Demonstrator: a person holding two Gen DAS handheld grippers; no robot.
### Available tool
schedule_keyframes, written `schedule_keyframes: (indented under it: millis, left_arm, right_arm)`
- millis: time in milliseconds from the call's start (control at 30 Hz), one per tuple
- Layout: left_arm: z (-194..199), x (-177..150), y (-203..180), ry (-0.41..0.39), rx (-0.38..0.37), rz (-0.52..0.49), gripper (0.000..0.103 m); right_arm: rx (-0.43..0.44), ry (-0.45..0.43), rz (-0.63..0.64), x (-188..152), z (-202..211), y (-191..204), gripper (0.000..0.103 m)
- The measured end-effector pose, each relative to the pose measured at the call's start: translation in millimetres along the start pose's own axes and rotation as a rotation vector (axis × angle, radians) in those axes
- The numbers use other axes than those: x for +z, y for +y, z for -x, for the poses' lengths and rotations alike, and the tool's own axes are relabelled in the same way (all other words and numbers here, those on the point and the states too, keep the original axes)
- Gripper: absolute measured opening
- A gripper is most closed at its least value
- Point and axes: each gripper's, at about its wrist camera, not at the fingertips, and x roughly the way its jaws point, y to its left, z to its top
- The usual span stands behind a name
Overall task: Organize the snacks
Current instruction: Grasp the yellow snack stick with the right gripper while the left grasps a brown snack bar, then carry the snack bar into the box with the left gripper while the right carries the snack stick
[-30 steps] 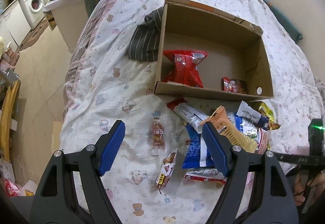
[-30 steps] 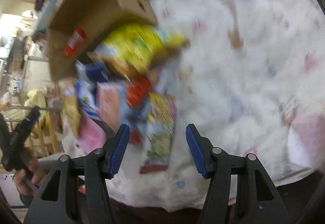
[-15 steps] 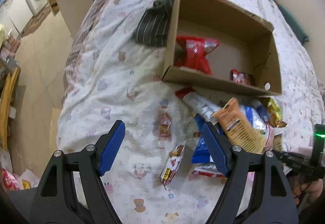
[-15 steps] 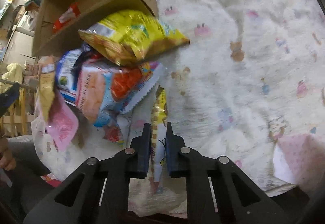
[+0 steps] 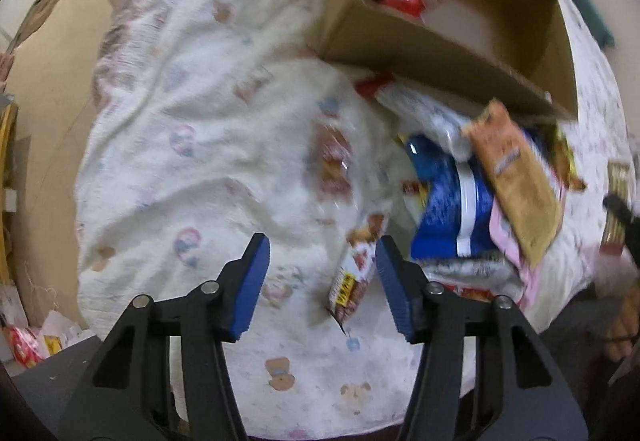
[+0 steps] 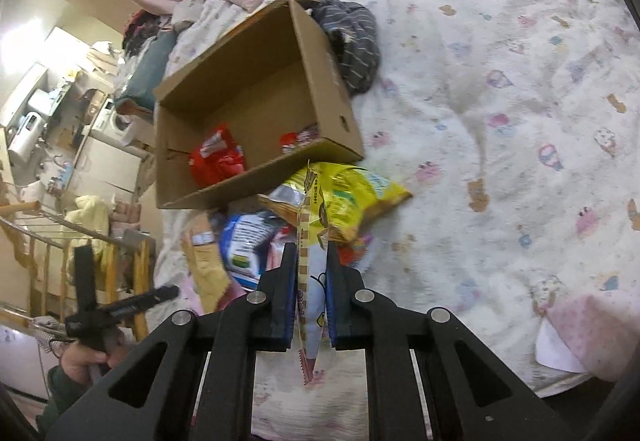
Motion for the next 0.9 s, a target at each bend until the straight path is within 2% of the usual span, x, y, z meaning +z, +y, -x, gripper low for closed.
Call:
schedule_keyframes:
  millis: [167, 233, 300, 367, 467, 633, 900]
  left_arm:
    - [-23, -8, -17, 0.068, 0.001, -0.064, 0.051]
    - [-31, -9, -23, 0.081, 0.016, -0.088, 0.045]
    - [-38, -11, -29, 0.089, 0.033, -0.111, 0.029]
    - [-41, -11, -32, 0.088, 0.053, -0.126, 0.018]
    - [-37, -13, -34, 0.065, 0.066, -0.138, 0.017]
    - [-21, -15, -26, 0.023, 0.042, -0.089, 0.017]
    - [39, -20, -20, -0.128, -0.001, 0.018, 0.017]
  right_arm:
    - [0.013, 0.021, -0.006, 1, -9, -1, 0.013]
    - [0.012, 0.024, 0.004, 1, -9, 1, 0.013]
    - [0.016, 0.028, 0.011, 0, -10, 2, 0.013]
    - [0.018, 0.03, 0.02, 0, -10, 3, 0.013]
    - [0.021, 0.026, 0.022, 0, -9, 5, 0.013]
    - [0.033, 0.023, 0.022, 0, -8, 7, 0.012]
    - [0.074, -0.005, 0.032, 0, 2, 15, 0.013]
